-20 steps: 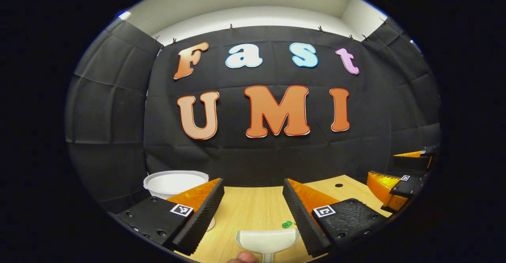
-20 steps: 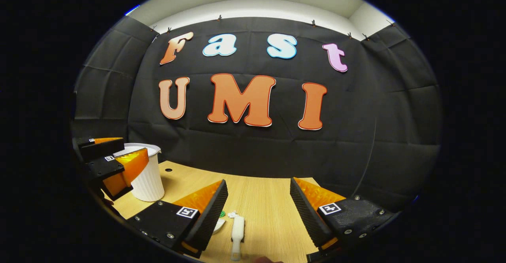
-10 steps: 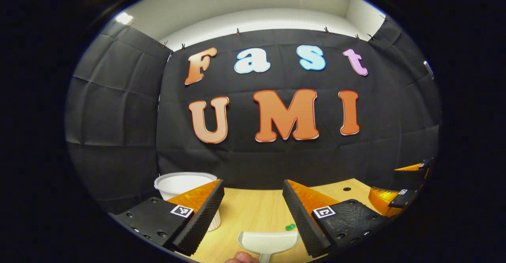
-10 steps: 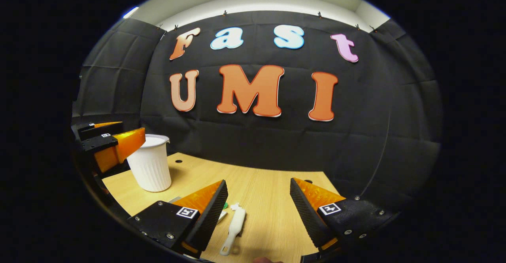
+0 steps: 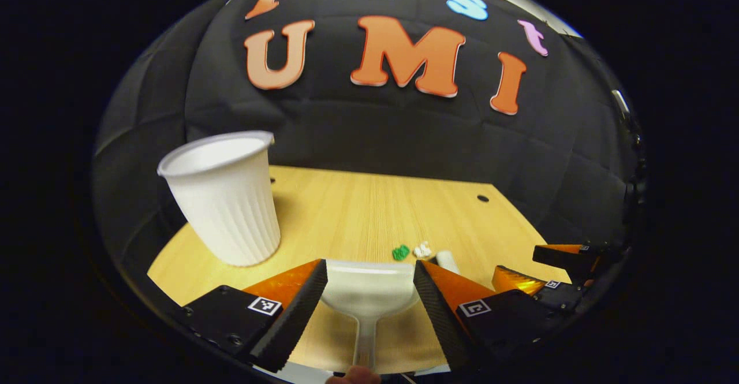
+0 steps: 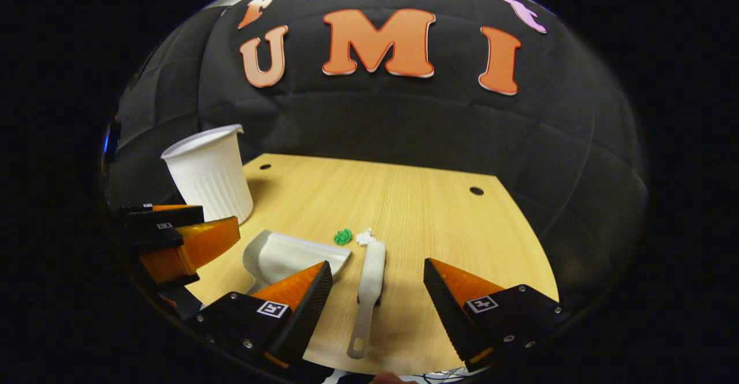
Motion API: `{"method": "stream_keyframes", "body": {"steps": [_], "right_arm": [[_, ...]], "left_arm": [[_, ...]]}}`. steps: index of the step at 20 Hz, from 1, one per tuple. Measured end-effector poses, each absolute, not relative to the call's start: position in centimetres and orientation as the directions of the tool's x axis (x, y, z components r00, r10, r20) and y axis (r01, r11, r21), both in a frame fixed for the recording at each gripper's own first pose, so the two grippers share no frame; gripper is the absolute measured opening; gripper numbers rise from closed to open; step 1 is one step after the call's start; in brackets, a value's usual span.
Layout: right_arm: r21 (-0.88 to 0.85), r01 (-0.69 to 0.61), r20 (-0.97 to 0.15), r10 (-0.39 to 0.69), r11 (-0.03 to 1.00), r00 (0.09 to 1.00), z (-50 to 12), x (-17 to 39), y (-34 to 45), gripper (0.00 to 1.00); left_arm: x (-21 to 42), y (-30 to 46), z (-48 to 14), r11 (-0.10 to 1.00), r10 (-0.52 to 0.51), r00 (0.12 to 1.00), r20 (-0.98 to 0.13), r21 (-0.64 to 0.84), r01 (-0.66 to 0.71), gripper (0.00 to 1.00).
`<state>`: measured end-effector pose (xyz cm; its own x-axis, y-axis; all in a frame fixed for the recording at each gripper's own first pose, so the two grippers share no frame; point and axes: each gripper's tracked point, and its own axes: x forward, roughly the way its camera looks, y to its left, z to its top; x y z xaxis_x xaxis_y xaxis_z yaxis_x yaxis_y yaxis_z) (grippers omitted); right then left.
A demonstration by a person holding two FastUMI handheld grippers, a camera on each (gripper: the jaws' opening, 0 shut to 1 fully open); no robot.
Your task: Pick up the small broom and dustpan from the desktop, sweep the trash into the dustpan with the broom, and then empty the trash into the garbage bin.
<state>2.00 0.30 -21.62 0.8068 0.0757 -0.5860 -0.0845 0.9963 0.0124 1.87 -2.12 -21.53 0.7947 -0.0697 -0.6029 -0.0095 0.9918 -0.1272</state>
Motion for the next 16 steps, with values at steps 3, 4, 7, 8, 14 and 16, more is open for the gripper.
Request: {"method": "stream_keyframes", "body": {"steps": [3,4,7,8,14,16], "right_arm": [[0.03,-0.048,-0.735,0.055,0.998,0.676,-27.2,1.4,0.7,0.96],[0.04,-0.035,-0.787,0.053,0.999,0.614,-29.3,0.7,1.0,0.96],[0.05,-0.011,-0.879,0.049,0.999,0.474,-32.9,-0.5,1.7,0.96],[0.022,-0.019,-0.887,0.029,1.0,0.461,-33.4,-0.3,1.5,0.97],[-0.029,-0.035,-0.909,-0.012,0.999,0.417,-34.3,1.7,1.7,0.96],[-0.035,-0.033,-0.921,-0.019,0.999,0.389,-34.6,2.0,1.6,0.96]], "left_arm": [[-0.3,-2.6,-27.0,0.983,-0.139,0.62,-0.772,-0.184,-0.008,0.96],[-0.8,-2.7,-27.0,0.978,-0.178,0.549,-0.817,-0.21,0.005,0.97],[-1.5,-1.6,-27.7,0.981,-0.186,0.361,-0.914,-0.191,0.023,0.98],[-1.3,-1.0,-27.9,0.983,-0.18,0.328,-0.927,-0.182,0.024,0.97],[-0.4,-1.5,-30.1,0.985,-0.173,0.198,-0.965,-0.171,0.026,0.97],[0.1,-1.4,-30.4,0.986,-0.166,0.163,-0.973,-0.163,0.031,0.97]]}}
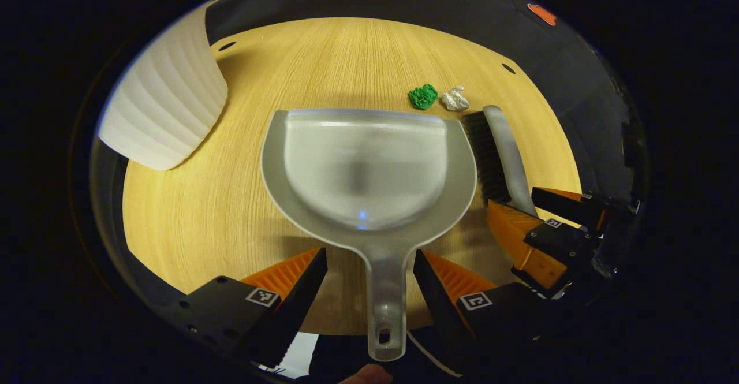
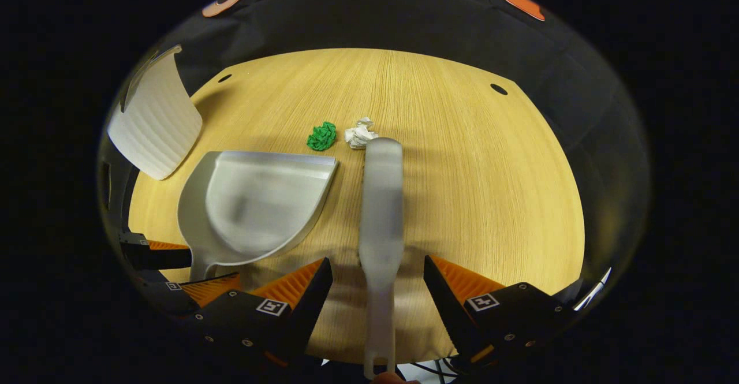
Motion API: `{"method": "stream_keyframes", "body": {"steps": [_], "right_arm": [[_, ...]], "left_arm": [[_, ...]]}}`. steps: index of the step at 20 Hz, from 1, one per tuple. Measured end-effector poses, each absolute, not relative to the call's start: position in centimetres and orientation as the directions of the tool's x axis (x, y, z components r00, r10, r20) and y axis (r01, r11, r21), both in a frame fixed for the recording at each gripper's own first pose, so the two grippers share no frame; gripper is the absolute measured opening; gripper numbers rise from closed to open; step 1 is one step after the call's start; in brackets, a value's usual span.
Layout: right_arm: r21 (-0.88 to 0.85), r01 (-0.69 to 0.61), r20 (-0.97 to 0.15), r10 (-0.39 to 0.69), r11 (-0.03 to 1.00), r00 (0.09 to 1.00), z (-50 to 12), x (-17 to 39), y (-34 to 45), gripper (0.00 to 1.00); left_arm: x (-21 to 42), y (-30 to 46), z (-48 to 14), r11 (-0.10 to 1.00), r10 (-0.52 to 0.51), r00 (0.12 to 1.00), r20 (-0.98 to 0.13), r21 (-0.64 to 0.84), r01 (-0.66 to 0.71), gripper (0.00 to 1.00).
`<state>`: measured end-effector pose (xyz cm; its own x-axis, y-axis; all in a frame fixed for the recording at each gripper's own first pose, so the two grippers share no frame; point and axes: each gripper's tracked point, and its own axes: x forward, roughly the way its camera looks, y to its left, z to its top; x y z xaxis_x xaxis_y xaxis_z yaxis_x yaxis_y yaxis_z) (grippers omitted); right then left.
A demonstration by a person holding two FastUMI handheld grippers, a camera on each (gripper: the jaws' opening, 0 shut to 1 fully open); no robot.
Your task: Pick up the small broom and dustpan from the desktop, sweep the trash into the dustpan with the broom, and then empty the trash into the garbage bin.
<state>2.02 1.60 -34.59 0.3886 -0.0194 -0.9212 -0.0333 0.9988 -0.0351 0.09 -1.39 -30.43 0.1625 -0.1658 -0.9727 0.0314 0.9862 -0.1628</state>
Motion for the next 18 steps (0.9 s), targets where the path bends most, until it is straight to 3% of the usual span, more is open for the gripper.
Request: {"method": "stream_keyframes", "body": {"steps": [5,7,8,9,11,12,13,14,16,18], "right_arm": [[-0.051,-0.032,-0.945,-0.038,0.998,0.325,-35.6,3.3,1.3,0.97],[-0.057,-0.034,-0.951,-0.044,0.998,0.307,-35.9,3.5,1.4,0.93],[-0.057,-0.037,-0.954,-0.043,0.998,0.296,-36.0,3.5,1.2,0.87],[-0.059,-0.042,-0.958,-0.044,0.997,0.285,-36.1,3.4,1.2,0.84],[-0.061,-0.052,-0.963,-0.045,0.997,0.267,-36.7,3.4,1.3,0.67],[-0.063,-0.055,-0.964,-0.046,0.997,0.261,-36.9,3.4,1.2,0.66],[-0.063,-0.05,-0.965,-0.048,0.997,0.257,-37.0,3.4,1.1,0.62],[-0.057,-0.046,-0.966,-0.043,0.997,0.255,-37.0,3.4,1.1,0.52],[-0.035,-0.04,-0.97,-0.024,0.999,0.243,-37.1,3.6,1.3,0.42],[-0.005,-0.015,-0.972,-0.001,1.0,0.235,-37.0,3.8,1.3,0.38]], "left_arm": [[0.6,-1.5,-31.7,0.988,-0.151,0.057,-0.987,-0.149,0.034,0.97],[0.6,-1.8,-31.9,0.986,-0.169,0.027,-0.985,-0.168,0.022,0.92],[0.4,-2.1,-32.0,0.985,-0.173,0.02,-0.985,-0.173,0.014,0.84],[0.4,-2.4,-32.1,0.983,-0.186,0.004,-0.983,-0.186,0.009,0.84],[0.3,-3.0,-32.4,0.98,-0.197,-0.02,-0.98,-0.197,0.009,0.66],[0.2,-3.2,-32.5,0.98,-0.198,-0.029,-0.98,-0.198,0.013,0.56],[0.2,-3.3,-32.4,0.981,-0.195,-0.037,-0.98,-0.195,0.014,0.53],[0.1,-3.4,-32.5,0.98,-0.195,-0.041,-0.98,-0.196,0.014,0.45],[0.1,-3.1,-32.4,0.979,-0.202,-0.047,-0.978,-0.203,0.015,0.38],[-0.1,-2.8,-32.2,0.978,-0.204,-0.06,-0.977,-0.206,0.03,0.34]]}}
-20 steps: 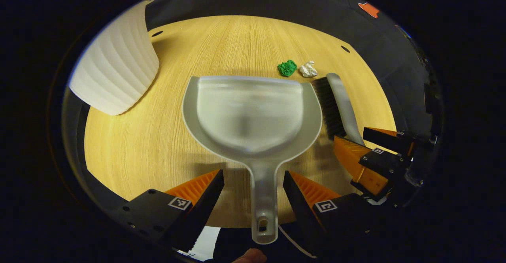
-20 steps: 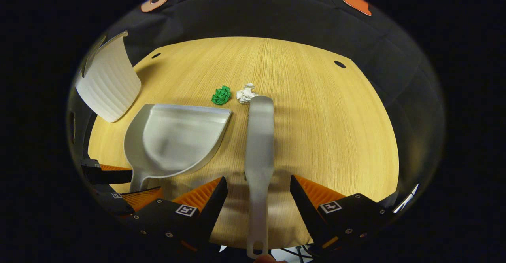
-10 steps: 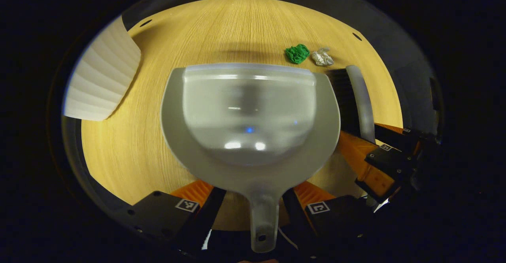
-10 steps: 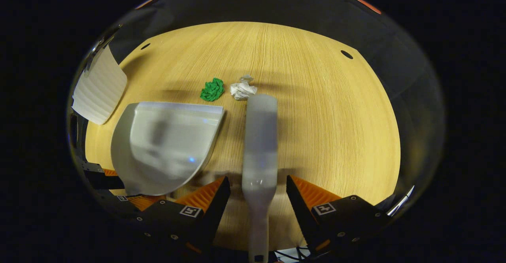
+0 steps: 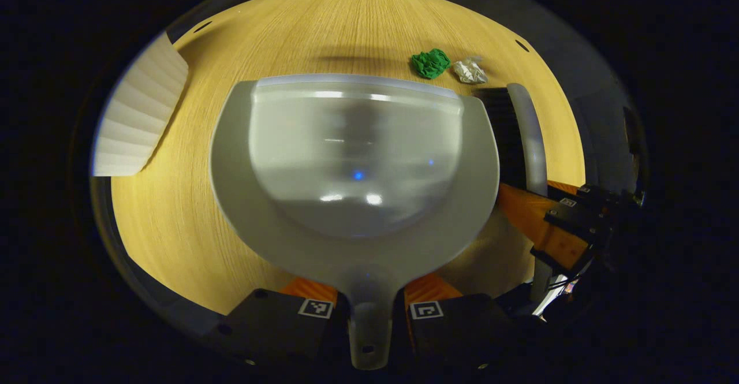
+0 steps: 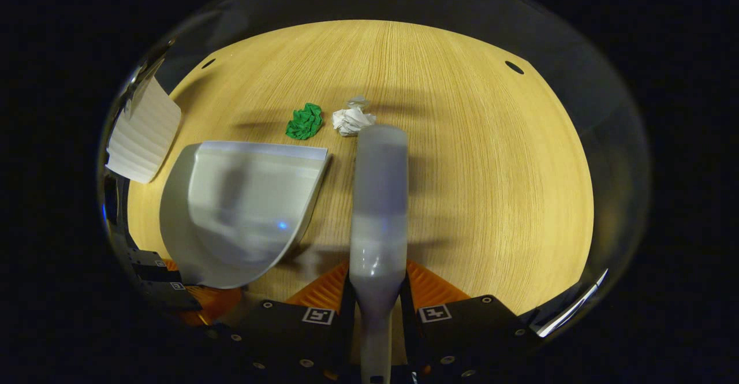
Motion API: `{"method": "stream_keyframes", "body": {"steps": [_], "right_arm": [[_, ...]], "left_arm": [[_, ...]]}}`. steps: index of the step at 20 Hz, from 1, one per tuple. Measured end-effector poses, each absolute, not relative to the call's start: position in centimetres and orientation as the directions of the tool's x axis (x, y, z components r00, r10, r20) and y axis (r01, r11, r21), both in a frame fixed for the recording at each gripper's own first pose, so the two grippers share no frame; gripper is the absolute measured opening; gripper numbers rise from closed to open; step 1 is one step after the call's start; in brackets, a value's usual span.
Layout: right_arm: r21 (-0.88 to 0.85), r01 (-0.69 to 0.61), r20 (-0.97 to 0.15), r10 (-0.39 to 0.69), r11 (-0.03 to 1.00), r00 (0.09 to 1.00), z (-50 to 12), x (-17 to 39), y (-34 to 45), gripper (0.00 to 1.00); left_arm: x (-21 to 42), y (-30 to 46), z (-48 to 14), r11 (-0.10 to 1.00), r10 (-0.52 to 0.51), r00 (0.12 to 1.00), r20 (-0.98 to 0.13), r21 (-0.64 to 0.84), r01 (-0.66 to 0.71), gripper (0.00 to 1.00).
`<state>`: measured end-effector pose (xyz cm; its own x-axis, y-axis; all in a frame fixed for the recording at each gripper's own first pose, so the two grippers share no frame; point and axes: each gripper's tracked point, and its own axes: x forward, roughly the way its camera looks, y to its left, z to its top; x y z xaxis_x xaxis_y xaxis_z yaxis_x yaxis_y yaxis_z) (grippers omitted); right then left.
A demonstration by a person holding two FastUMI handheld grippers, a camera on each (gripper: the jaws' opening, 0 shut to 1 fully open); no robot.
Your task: Pick up the small broom and dustpan from the desktop, sweep the trash into the dustpan with the broom, and then empty the trash into the garbage bin.
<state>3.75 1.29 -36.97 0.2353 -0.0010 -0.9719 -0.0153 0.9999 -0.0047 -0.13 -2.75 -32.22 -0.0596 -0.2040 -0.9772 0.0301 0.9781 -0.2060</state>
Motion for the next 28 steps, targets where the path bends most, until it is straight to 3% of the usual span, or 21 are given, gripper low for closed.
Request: {"method": "stream_keyframes", "body": {"steps": [1,2,5,6,7,18,23,28], "right_arm": [[0.012,-0.005,-0.972,0.013,1.0,0.233,-36.8,3.9,1.3,0.45],[0.021,0.005,-0.973,0.019,1.0,0.229,-36.7,4.1,1.0,0.35],[0.026,0.008,-0.972,0.023,1.0,0.233,-36.4,5.2,-0.5,0.32],[0.023,-0.003,-0.971,0.023,1.0,0.237,-36.2,5.7,-1.0,0.4],[0.015,-0.015,-0.97,0.018,1.0,0.243,-36.0,6.5,-1.6,0.31],[0.017,-0.257,-0.963,0.086,0.966,0.257,-34.5,15.0,-2.4,0.31],[0.032,-0.393,-0.967,0.128,0.919,0.22,-35.4,17.1,-1.6,0.31],[0.145,-0.551,-0.965,0.24,0.822,0.104,-36.2,14.9,1.9,0.31]], "left_arm": [[-0.1,-2.6,-32.2,0.977,-0.206,-0.064,-0.976,-0.209,0.04,0.33],[-0.1,-2.6,-32.1,0.976,-0.207,-0.064,-0.976,-0.21,0.05,0.31],[0.3,-1.8,-31.0,0.97,-0.214,-0.07,-0.974,-0.221,0.098,0.31],[0.4,-1.3,-30.5,0.967,-0.215,-0.073,-0.974,-0.223,0.125,0.31],[0.5,-0.9,-30.3,0.962,-0.214,-0.075,-0.974,-0.224,0.159,0.31],[2.7,4.1,-28.5,0.821,-0.226,-0.149,-0.963,-0.27,0.502,0.29],[3.5,5.2,-29.5,0.755,-0.171,-0.194,-0.966,-0.255,0.604,0.29],[4.4,6.4,-29.6,0.696,-0.18,-0.188,-0.965,-0.26,0.669,0.3]]}}
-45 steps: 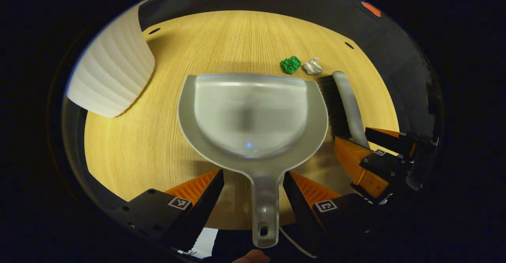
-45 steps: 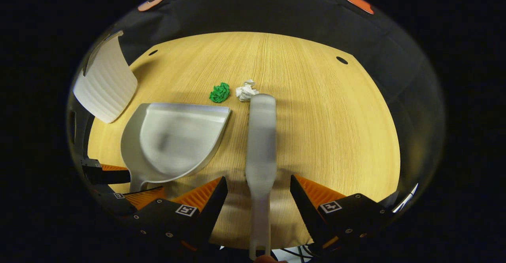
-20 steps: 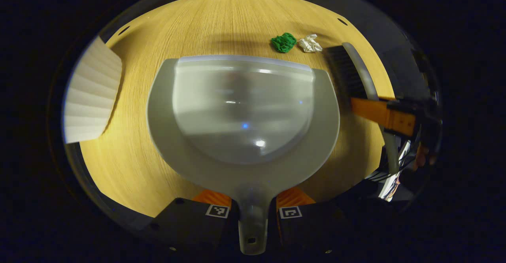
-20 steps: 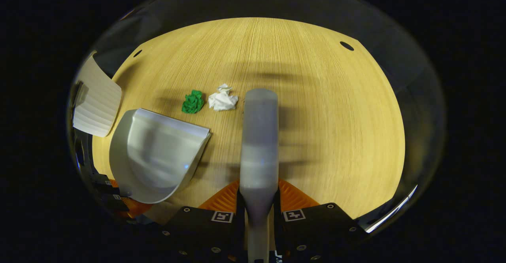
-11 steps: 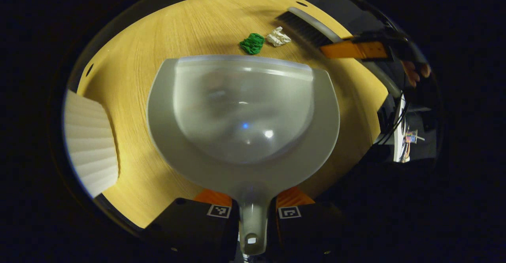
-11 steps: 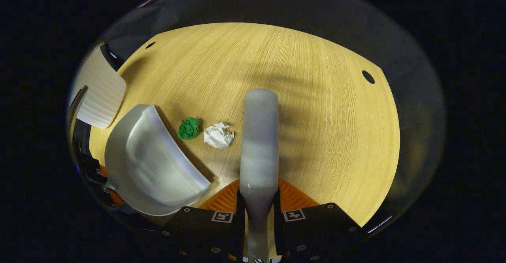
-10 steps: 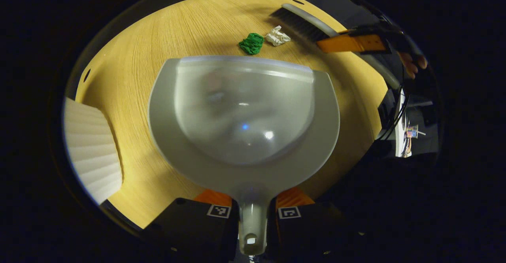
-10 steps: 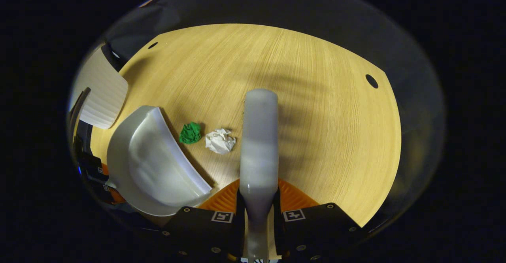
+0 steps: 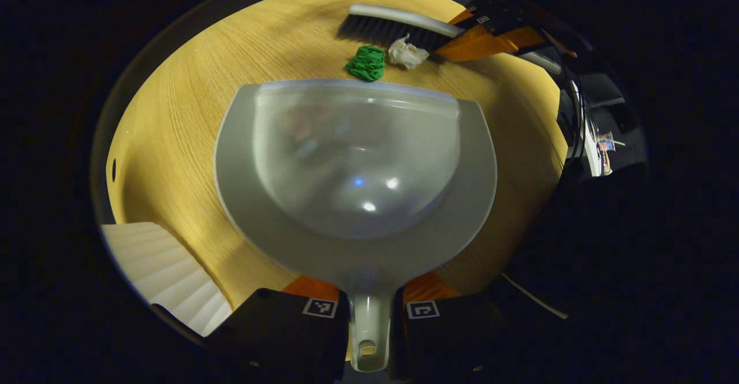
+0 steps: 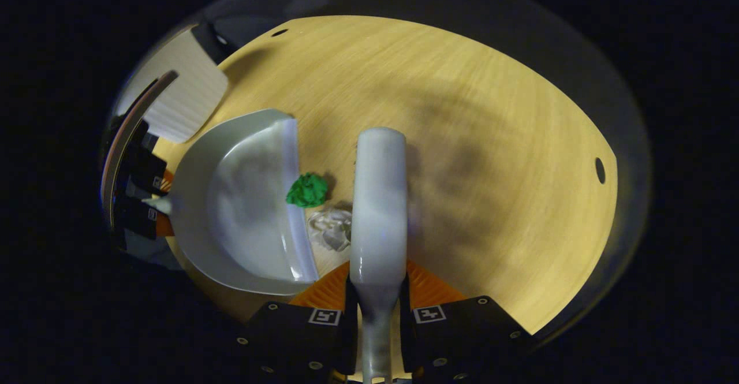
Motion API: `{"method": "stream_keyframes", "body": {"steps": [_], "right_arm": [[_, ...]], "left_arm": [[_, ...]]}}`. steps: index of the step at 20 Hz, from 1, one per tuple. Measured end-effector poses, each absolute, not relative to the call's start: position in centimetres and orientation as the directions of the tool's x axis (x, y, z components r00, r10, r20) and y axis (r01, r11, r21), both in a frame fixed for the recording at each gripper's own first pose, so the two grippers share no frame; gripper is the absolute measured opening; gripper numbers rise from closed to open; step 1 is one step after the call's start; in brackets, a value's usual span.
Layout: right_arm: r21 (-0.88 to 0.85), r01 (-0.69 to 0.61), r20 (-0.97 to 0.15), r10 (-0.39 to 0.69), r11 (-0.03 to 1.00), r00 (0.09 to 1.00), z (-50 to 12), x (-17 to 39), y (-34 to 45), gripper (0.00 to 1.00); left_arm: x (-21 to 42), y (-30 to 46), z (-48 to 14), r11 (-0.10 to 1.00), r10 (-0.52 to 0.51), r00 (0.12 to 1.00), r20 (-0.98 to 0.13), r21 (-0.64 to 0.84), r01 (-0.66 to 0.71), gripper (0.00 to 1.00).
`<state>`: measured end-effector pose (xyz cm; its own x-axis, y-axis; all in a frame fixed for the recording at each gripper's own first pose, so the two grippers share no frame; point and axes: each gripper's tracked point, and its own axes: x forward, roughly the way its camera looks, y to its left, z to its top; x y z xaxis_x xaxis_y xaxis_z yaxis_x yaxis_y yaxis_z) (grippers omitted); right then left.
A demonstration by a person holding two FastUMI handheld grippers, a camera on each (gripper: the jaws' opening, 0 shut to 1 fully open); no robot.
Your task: Pick up the small broom and dustpan from the desktop, sweep the trash into the dustpan with the broom, and then empty the trash into the garbage bin.
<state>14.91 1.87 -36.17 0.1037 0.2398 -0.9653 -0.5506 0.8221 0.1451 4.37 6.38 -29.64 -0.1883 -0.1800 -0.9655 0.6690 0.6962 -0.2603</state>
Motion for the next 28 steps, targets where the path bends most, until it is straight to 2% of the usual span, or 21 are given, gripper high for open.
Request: {"method": "stream_keyframes", "body": {"steps": [3,7,8,9,14,17,19,21,22,28], "right_arm": [[0.243,-0.619,-0.942,0.334,0.747,0.034,-35.2,13.6,5.1,0.31],[0.325,-0.636,-0.92,0.389,0.7,-0.043,-34.9,12.8,7.4,0.31],[0.331,-0.637,-0.917,0.396,0.696,-0.044,-34.5,12.2,8.1,0.35],[0.335,-0.631,-0.916,0.399,0.7,-0.044,-34.6,12.0,8.6,0.31],[0.318,-0.532,-0.912,0.407,0.785,0.056,-33.8,14.4,7.8,0.31],[0.286,-0.426,-0.914,0.378,0.858,0.148,-33.6,16.3,6.0,0.31],[0.228,-0.358,-0.931,0.31,0.905,0.192,-34.4,17.1,4.1,0.31],[0.191,-0.295,-0.947,0.255,0.936,0.197,-35.6,16.9,2.9,0.31],[0.189,-0.269,-0.951,0.245,0.944,0.188,-36.6,15.2,3.7,0.31],[0.157,-0.191,-0.961,0.195,0.969,0.196,-37.9,14.0,3.9,0.31]], "left_arm": [[4.4,6.2,-29.3,0.706,-0.184,-0.184,-0.965,-0.261,0.659,0.29],[3.8,4.7,-29.4,0.763,-0.212,-0.17,-0.962,-0.272,0.586,0.29],[3.7,4.1,-29.4,0.78,-0.22,-0.16,-0.962,-0.272,0.563,0.29],[3.5,3.5,-29.5,0.797,-0.226,-0.152,-0.962,-0.273,0.539,0.29],[1.6,0.1,-29.4,0.859,-0.26,-0.121,-0.958,-0.286,0.425,0.29],[1.8,-0.9,-29.0,0.899,-0.267,-0.086,-0.96,-0.28,0.336,0.29],[1.8,-1.5,-28.8,0.921,-0.271,-0.057,-0.961,-0.276,0.273,0.29],[-0.1,-1.6,-28.3,0.936,-0.274,-0.031,-0.961,-0.274,0.221,0.29],[0.5,-1.6,-28.1,0.941,-0.274,-0.026,-0.961,-0.274,0.201,0.29],[0.3,-3.1,-29.0,0.966,-0.231,0.001,-0.973,-0.229,0.118,0.29]]}}
